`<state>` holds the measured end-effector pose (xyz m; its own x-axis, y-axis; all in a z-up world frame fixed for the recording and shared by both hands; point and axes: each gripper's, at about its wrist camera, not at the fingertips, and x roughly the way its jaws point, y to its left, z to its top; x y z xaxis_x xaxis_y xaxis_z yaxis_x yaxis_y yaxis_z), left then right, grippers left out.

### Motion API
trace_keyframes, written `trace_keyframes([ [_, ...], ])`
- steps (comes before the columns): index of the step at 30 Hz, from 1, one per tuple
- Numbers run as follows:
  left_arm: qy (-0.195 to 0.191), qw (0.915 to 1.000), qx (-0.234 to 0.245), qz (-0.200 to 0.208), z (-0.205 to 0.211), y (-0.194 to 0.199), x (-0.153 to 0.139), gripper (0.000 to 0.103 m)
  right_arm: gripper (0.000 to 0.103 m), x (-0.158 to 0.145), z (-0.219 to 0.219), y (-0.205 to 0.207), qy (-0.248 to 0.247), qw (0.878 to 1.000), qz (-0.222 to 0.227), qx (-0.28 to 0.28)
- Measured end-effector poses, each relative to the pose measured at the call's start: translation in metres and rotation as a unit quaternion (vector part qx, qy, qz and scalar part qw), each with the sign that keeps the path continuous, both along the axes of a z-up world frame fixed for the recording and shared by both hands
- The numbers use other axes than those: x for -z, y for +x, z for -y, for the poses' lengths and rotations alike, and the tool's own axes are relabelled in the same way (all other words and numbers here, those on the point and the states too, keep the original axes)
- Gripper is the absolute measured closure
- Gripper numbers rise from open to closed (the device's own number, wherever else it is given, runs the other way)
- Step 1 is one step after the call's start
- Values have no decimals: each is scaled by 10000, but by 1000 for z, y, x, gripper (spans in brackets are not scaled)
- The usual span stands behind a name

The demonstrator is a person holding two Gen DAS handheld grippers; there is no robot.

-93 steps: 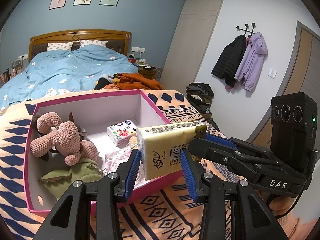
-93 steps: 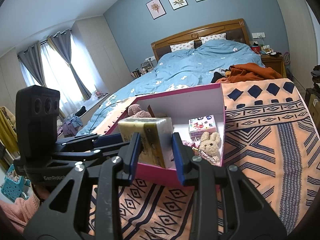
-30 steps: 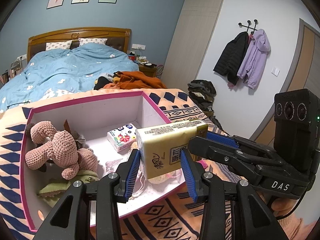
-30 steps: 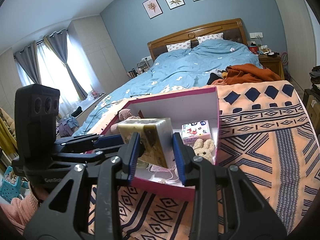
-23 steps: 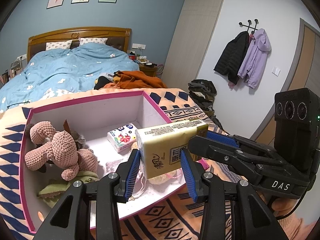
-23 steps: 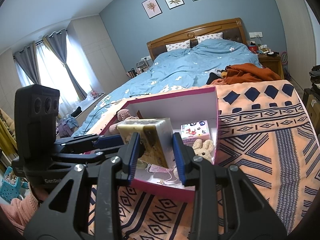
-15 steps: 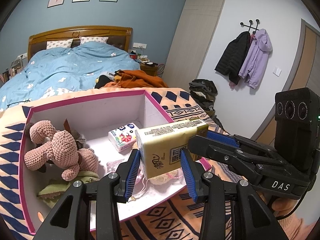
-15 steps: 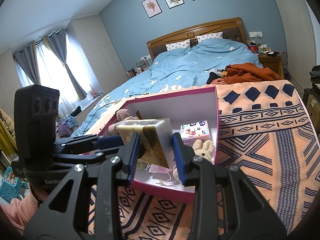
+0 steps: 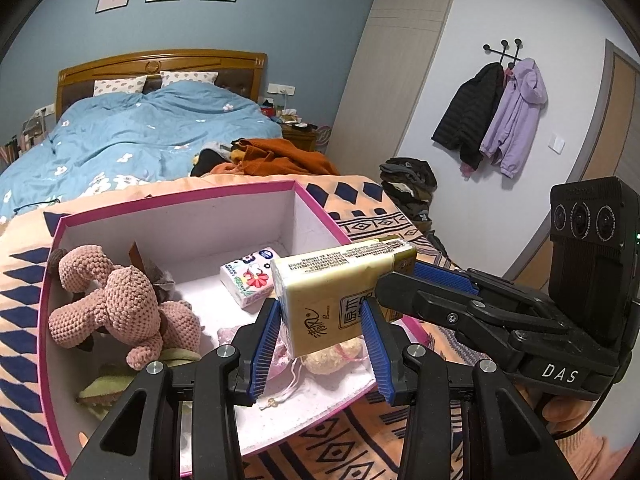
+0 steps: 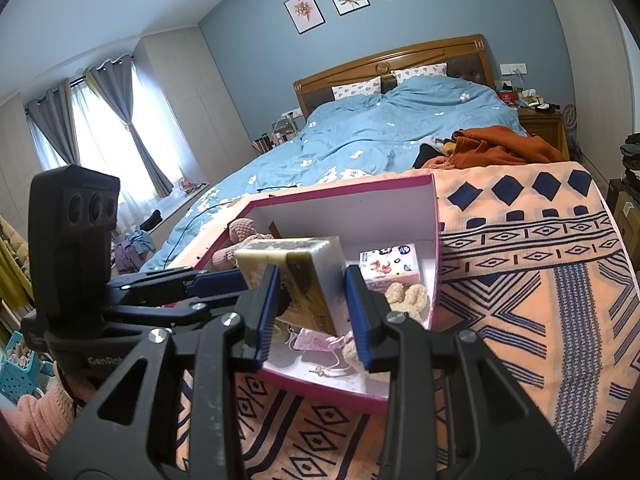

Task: Organize objects
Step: 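Move the gold snack box over the magenta box's interior with the right gripper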

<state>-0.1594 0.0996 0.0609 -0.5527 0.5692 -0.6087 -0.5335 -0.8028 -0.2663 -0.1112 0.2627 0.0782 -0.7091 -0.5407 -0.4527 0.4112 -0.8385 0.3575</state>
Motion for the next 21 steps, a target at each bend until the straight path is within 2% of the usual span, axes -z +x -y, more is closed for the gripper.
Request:
trace_keyframes([
  [21,-98,9999,-66,20,-6,-16,-7,61,67,-4,-3,-20,17,10000,34,6],
])
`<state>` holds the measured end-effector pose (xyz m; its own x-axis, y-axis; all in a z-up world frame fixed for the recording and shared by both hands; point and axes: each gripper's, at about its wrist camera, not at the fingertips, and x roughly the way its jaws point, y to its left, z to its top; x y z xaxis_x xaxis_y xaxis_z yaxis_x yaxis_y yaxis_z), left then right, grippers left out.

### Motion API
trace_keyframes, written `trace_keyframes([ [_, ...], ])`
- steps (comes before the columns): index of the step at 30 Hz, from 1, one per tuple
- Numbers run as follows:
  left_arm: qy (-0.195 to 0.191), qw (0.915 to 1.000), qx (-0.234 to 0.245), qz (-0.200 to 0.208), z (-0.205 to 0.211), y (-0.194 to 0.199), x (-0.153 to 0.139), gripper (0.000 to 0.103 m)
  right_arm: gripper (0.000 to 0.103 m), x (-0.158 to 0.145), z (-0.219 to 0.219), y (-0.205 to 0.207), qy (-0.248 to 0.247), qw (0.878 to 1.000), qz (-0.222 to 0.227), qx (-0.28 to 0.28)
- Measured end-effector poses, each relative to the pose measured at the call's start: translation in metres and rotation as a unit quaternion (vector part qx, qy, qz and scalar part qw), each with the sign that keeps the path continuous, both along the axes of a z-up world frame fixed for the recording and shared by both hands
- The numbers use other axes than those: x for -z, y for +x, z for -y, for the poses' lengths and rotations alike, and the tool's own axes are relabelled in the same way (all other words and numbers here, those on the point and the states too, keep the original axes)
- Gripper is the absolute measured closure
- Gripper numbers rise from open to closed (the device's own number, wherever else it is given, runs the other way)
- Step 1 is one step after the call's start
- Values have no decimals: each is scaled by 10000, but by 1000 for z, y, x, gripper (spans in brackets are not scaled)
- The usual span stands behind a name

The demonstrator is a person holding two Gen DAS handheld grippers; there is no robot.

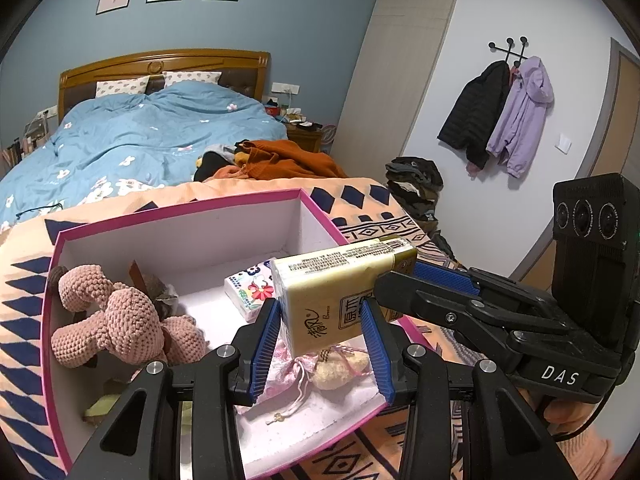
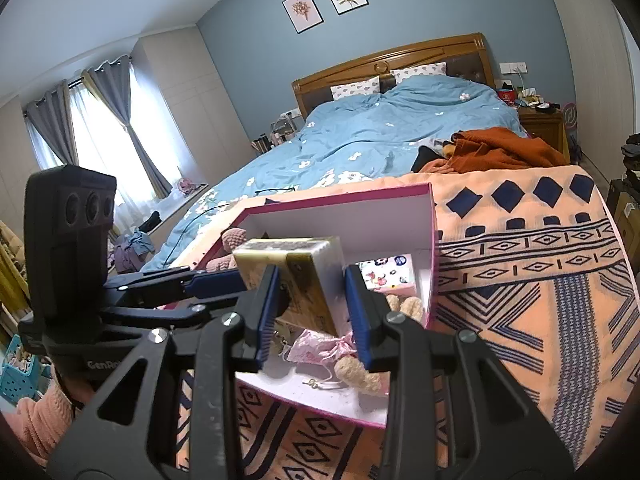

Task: Organize objects
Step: 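Move the gold snack box over the magenta box's interior with the right gripper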

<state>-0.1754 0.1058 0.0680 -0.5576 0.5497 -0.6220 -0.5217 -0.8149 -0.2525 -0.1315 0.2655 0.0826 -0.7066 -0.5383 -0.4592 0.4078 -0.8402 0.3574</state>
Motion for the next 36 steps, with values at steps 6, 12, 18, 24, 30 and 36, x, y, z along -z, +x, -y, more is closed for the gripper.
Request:
trace_keyframes([
  [6,2,10000,-31,58,1,-7,2,61,67,1,1,-7,18,10000,32,-8],
  [12,-7,10000,-47,79,-1,-10,3,61,67,1,1,-9,26,10000,61,-4],
  [18,-6,9999,-61,101,-2,-13,5,61,67,3,0,-13,25,10000,93,-14],
  [24,-13,9999,-63,120,-1,-15,6,61,67,4,0,-15,29,9999,108,-25],
  [30,-22,9999,-66,133,-1,-17,8,61,67,6,0,-18,29,9999,126,-27],
  [36,-24,9998,-75,167,-1,-22,12,61,67,8,-1,-22,35,9999,158,-35],
])
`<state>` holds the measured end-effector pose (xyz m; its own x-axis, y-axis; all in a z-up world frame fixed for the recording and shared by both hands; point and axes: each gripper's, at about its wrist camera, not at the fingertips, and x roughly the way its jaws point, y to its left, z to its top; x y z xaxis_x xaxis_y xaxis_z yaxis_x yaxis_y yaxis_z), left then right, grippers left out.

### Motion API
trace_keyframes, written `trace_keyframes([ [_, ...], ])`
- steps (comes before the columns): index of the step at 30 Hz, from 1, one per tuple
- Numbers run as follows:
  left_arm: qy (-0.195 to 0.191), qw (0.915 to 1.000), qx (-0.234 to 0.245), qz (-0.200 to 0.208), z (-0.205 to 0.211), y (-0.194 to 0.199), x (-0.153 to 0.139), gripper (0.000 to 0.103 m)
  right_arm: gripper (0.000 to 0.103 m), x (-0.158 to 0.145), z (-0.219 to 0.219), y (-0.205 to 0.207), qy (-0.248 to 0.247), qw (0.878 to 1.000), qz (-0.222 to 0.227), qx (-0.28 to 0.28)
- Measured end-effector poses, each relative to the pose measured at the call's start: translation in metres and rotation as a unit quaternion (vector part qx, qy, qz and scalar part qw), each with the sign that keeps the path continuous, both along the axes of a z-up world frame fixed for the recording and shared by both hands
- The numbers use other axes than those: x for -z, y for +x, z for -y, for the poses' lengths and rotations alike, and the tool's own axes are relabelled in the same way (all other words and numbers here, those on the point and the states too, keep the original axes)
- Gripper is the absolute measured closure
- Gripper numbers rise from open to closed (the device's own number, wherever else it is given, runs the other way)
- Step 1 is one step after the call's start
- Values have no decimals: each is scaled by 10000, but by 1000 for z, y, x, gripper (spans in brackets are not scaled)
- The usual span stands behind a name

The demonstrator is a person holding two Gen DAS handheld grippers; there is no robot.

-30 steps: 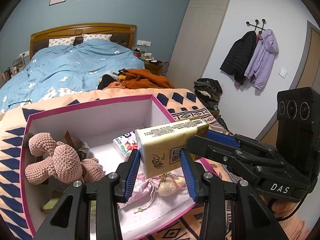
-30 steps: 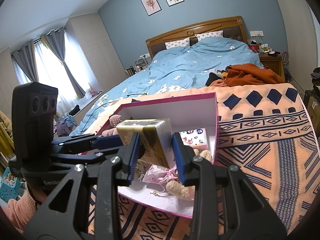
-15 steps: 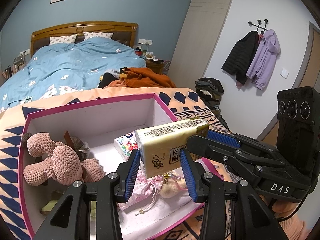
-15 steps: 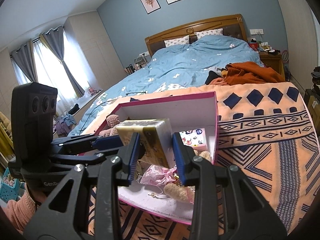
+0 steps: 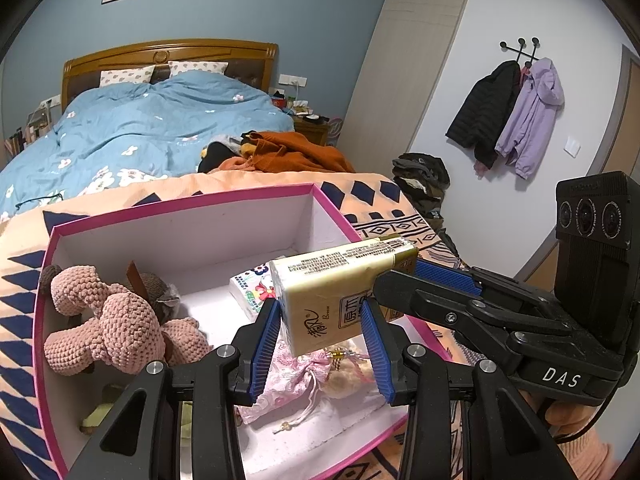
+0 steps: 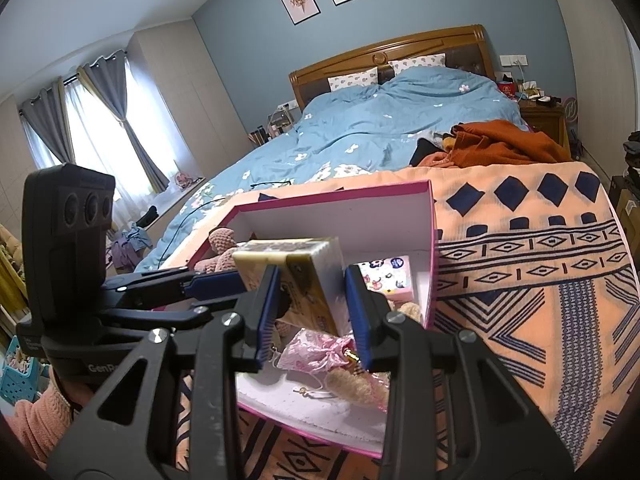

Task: Organize objects
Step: 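Move the gold snack box over the magenta box's interior with the right gripper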

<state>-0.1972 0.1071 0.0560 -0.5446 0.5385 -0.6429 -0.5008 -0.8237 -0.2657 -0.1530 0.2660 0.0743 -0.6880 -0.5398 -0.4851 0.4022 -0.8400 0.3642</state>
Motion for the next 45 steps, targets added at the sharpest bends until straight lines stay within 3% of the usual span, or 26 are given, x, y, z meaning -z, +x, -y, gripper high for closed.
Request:
trace_keyframes([
  [45,-66,9997,-50,221,-3,-31,10,61,67,4,-3,-23,0,9999,157,1],
])
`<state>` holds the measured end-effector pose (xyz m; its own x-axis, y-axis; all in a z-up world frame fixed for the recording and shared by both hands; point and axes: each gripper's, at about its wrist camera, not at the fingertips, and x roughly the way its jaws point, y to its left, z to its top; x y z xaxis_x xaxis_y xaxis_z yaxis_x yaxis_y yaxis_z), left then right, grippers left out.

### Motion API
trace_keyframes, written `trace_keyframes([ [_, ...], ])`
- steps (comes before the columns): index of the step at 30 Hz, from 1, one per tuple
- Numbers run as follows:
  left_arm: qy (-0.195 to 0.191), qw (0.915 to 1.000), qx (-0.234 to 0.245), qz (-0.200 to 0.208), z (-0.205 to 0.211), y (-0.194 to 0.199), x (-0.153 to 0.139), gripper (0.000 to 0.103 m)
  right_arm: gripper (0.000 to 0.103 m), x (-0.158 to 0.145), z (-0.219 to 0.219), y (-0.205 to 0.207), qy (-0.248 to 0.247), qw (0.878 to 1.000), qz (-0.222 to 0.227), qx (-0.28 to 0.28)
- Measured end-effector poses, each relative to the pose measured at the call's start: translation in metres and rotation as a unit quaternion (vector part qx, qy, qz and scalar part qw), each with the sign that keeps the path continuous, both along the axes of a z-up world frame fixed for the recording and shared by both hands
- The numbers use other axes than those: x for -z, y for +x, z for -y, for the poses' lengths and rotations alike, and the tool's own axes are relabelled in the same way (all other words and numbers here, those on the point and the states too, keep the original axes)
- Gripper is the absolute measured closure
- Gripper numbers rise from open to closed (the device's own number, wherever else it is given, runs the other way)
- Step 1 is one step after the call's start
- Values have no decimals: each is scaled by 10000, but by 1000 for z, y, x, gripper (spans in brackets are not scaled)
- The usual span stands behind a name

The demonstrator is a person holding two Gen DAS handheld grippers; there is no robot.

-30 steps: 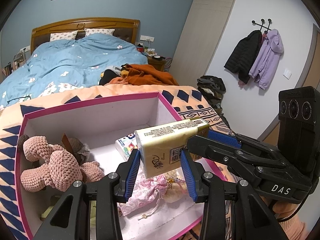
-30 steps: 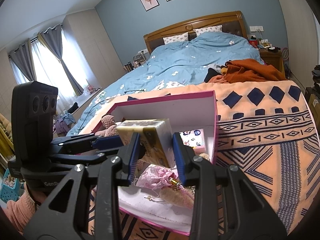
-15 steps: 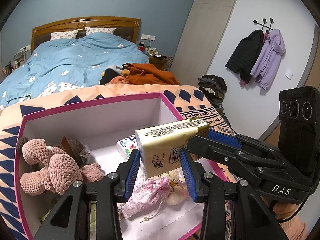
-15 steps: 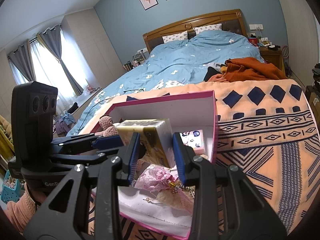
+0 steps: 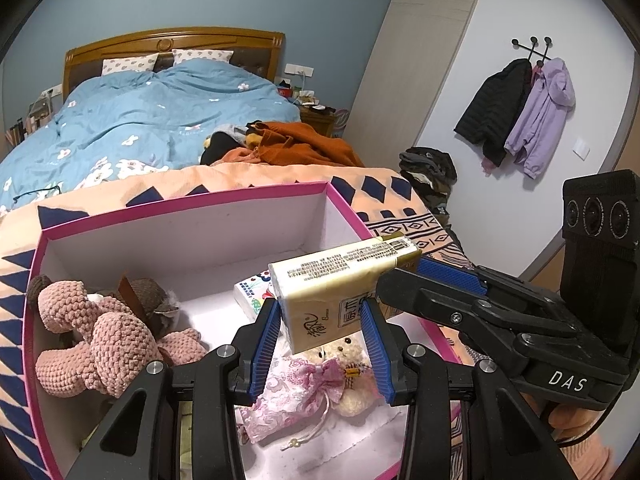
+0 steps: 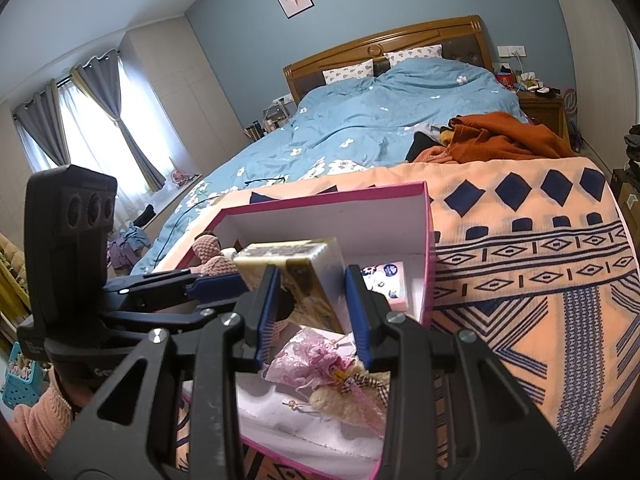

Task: Organize objects
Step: 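Move the gold snack box over the magenta box's interior with the right gripper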

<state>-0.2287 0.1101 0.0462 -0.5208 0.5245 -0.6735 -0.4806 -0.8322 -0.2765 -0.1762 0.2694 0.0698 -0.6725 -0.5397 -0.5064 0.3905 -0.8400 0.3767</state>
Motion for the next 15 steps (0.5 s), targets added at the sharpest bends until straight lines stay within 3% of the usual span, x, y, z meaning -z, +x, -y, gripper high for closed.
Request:
trace_keyframes([
  [15,7,9999,-34,102,0,-9,4,61,67,1,1,-9,21,10000,88,-4],
])
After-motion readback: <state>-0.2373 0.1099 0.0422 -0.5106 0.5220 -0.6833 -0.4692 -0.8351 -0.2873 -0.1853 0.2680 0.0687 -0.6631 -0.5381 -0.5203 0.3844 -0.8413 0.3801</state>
